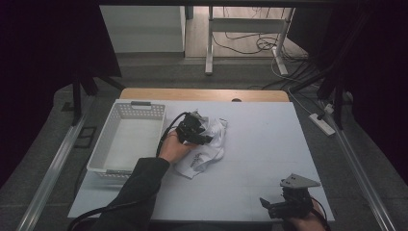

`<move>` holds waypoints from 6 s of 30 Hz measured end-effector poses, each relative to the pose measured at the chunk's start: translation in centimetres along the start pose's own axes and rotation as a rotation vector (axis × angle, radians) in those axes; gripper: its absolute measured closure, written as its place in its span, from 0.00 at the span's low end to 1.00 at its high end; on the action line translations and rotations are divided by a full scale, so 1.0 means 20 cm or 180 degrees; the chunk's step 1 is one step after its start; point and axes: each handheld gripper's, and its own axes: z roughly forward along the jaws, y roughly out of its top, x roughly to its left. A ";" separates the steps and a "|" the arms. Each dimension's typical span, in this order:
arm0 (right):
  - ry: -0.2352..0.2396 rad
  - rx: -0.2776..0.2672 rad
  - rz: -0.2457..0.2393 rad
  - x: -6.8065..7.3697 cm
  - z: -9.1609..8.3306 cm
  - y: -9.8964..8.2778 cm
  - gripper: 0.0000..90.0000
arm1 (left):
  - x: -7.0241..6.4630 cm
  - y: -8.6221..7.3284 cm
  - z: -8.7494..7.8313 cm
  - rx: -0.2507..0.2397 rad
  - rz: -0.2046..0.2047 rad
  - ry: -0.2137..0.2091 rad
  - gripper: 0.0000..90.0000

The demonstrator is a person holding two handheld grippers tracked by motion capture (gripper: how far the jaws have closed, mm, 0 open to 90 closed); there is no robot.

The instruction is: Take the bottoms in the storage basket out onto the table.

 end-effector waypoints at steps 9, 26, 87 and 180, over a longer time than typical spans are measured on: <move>-0.0008 0.0007 0.0000 0.00 0.00 0.00 0.00 | 0.01 -0.01 -0.07 -0.0096 -0.0042 -0.0038 0.44; -0.0023 0.0009 0.0009 0.00 0.00 0.00 0.00 | 0.01 -0.03 -0.19 -0.0184 0.0054 -0.0283 0.22; -0.0026 0.0015 0.0003 0.00 0.00 0.00 0.00 | -0.06 -0.15 -0.33 -0.0659 0.0152 -0.0233 0.01; -0.0025 0.0016 -0.0063 0.01 0.00 0.01 0.00 | -0.15 -0.54 -0.61 -0.0869 -0.0171 0.0003 0.02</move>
